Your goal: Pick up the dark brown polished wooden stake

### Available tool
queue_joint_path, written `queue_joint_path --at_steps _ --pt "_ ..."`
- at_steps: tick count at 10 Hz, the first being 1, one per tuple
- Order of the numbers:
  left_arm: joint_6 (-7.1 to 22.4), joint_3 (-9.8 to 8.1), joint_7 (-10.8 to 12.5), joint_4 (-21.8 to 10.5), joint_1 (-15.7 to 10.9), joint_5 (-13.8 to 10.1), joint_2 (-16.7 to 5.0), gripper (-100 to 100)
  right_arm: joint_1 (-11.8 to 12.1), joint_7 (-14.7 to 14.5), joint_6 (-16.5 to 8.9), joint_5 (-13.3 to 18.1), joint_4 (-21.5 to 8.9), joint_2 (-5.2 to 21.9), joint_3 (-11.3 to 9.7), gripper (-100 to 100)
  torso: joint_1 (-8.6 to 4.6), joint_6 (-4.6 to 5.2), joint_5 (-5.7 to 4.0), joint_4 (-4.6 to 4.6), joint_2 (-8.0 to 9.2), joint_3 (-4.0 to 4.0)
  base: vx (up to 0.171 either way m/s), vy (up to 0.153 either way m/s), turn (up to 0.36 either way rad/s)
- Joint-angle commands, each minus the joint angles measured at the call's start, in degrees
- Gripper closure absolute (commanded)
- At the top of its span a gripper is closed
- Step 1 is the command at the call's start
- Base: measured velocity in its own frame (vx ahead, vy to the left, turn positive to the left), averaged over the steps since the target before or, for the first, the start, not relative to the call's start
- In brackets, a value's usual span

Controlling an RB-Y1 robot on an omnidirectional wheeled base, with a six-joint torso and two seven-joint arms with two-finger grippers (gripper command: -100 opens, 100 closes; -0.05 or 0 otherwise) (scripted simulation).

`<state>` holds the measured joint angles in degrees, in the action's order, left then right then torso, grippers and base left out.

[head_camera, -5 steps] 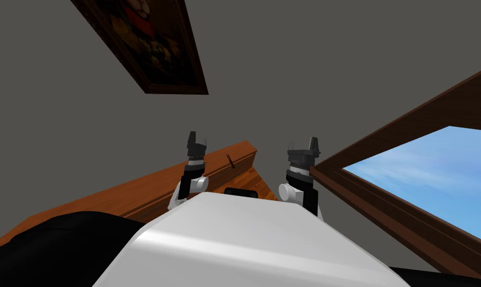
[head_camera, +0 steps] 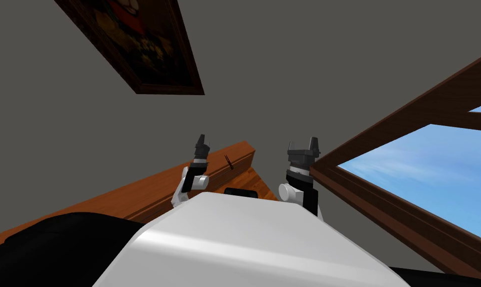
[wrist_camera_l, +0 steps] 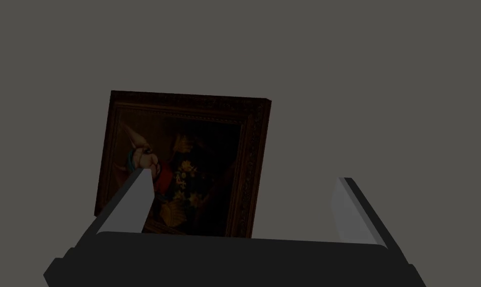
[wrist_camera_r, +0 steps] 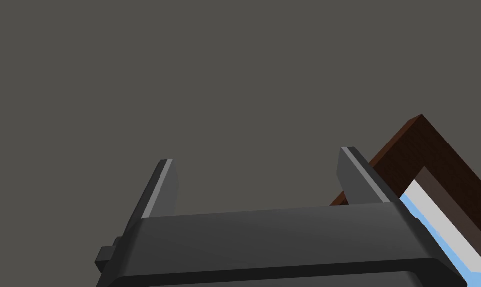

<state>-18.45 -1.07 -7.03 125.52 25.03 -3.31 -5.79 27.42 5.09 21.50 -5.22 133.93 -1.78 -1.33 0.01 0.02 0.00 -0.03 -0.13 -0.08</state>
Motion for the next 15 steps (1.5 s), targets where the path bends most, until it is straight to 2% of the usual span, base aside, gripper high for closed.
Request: queue_joint_path --at_steps 1,2,3,5,6,7,8,9,10,11,12,13,14,15 --pt "2.83 -0.85 -1.27 -2.47 -1.08 -1.01 -1.61 -100 0.0 0.0 0.0 0.0 0.0 0.0 0.0 0 0.0 0.0 0.0 0.0 0.0 0.0 0.03 -0.001 -0.117" --pt "4.29 -1.1 -2.37 -4.32 -2.07 -1.47 -2.18 -100 0.0 0.0 0.0 0.0 0.0 0.0 0.0 0 0.01 -0.01 0.0 -0.01 -0.01 -0.01 0.033 -0.001 -0.108" --pt "4.6 -1.1 -2.37 -4.32 -2.07 -1.47 -2.18 -100 0.0 0.0 0.0 0.0 0.0 0.0 0.0 0 0.01 -0.01 0.0 -0.01 -0.02 -0.01 0.023 0.004 -0.039" --pt "8.23 -1.67 -4.78 -8.23 -4.24 -2.48 -3.16 -100 0.0 0.0 0.0 0.0 0.0 0.0 0.0 0 0.0 -0.01 0.0 0.0 0.03 0.01 0.024 0.002 -0.099" --pt "8.51 -1.67 -4.78 -8.37 -4.24 -2.48 -3.16 -100 0.0 0.0 0.0 0.0 0.0 0.0 0.0 0 0.01 -0.01 0.0 0.0 0.01 0.0 0.022 0.005 -0.052" --pt "10.41 -1.97 -6.09 -10.55 -5.41 -3.03 -3.56 -100 0.0 0.0 0.0 0.0 0.0 0.0 0.0 0 0.01 -0.03 0.0 0.0 0.03 0.01 0.024 0.001 -0.089" --pt "10.62 -1.97 -6.09 -10.55 -5.41 -3.03 -3.56 -100 0.0 0.0 0.0 0.0 0.0 0.0 0.0 0 0.0 -0.01 0.0 0.0 0.02 0.01 0.02 0.003 -0.043" --pt "12.83 -2.29 -7.46 -12.42 -6.62 -3.61 -3.92 -100 0.0 0.0 0.0 0.0 0.0 0.0 0.0 0 0.0 -0.03 0.0 0.01 0.04 0.02 0.021 0.005 -0.092" --pt "12.83 -2.29 -7.46 -12.82 -6.62 -3.61 -3.92 -100 0.0 0.0 0.0 0.0 0.0 0.0 0.0 0 -0.01 -0.01 0.0 0.0 0.03 0.02 0.017 0.004 -0.051" --pt "15.12 -2.62 -8.87 -14.6 -7.88 -4.2 -4.25 -100 0.0 0.0 0.0 0.0 0.0 0.0 0.0 0 0.0 -0.03 0.0 0.01 0.05 0.03 0.023 0.002 -0.098" --pt "15.12 -2.62 -8.87 -15.18 -7.88 -4.2 -4.25 -100 0.0 0.0 0.0 0.0 0.0 0.0 0.0 0 0.0 -0.02 0.0 0.01 0.03 0.02 0.019 0.005 -0.045" --pt "17.46 -2.96 -10.33 -17.13 -9.19 -4.82 -4.58 -100 0.0 0.0 0.0 0.0 0.0 0.0 0.0 0 0.0 -0.04 0.0 0.01 0.04 0.02 0.025 0.004 -0.083" --pt "17.49 -2.96 -10.33 -17.64 -9.19 -4.82 -4.58 -100 0.0 0.0 0.0 0.0 0.0 0.0 0.0 0 0.0 -0.02 0.0 0.0 0.02 0.01 0.021 0.006 -0.056" --pt "19.87 -3.3 -11.82 -19.81 -10.54 -5.44 -4.91 -100 0.0 0.0 0.0 0.0 0.0 0.0 0.0 0 0.0 -0.03 0.0 0.0 0.03 0.02 0.025 0.001 -0.103"
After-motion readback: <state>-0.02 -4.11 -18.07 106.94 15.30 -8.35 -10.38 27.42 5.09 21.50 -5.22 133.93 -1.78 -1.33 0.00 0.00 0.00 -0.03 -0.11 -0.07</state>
